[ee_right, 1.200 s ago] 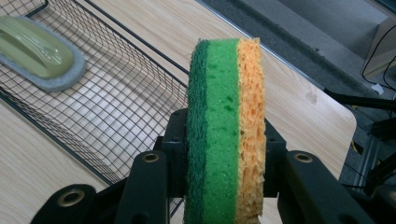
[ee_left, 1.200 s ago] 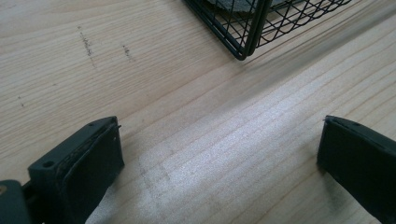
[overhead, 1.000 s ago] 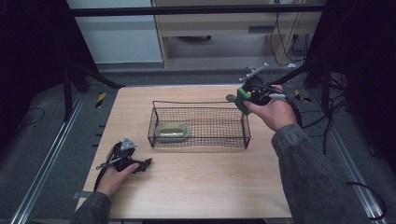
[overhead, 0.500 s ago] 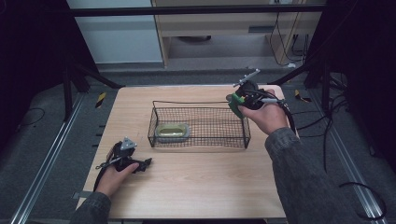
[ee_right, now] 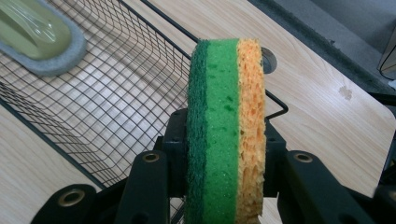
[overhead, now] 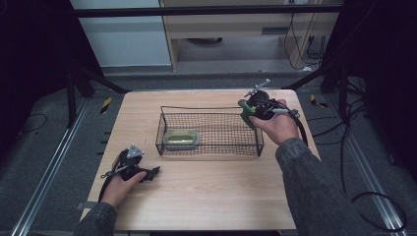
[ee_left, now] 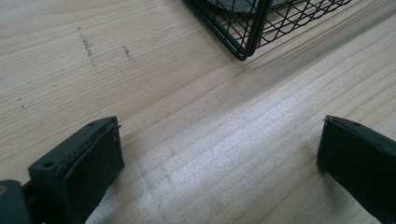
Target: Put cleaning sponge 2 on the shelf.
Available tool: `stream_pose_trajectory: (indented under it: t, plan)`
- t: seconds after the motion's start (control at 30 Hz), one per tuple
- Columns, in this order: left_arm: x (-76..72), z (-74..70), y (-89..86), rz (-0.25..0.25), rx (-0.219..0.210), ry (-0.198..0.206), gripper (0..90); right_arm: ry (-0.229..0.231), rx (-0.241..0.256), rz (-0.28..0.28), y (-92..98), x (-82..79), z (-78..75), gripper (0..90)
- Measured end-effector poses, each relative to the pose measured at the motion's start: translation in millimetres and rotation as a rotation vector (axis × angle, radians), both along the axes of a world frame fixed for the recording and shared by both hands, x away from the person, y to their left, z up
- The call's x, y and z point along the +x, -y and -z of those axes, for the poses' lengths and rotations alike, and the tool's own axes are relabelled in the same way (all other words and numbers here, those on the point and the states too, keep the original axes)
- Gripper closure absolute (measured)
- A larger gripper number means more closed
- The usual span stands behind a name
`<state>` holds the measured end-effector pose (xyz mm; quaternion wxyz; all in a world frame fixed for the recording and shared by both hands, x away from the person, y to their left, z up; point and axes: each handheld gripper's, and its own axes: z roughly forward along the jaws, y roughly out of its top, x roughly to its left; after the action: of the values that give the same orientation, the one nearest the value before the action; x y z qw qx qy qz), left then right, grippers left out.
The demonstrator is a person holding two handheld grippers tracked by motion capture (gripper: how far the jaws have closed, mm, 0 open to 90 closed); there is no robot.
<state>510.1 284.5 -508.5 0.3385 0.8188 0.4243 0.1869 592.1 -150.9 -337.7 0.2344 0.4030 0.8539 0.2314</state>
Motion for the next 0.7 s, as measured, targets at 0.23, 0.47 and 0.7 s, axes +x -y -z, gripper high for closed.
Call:
stream_pose_trajectory:
  t: [0.23,0.47,0.7]
  plan:
    - [0.0,0.0,0.0,0.000,0.000,0.000,0.0,-0.015,-0.035,-0.003,-6.7,11.6,15.3,65.0]
    - [0.0,0.0,0.0,0.000,0.000,0.001,0.0,-0.025,-0.038,-0.012,-5.8,19.0,22.4,65.0]
    - [0.0,0.0,0.0,0.000,0.000,0.000,0.0,-0.043,-0.034,-0.005,3.5,21.9,29.6,65.0]
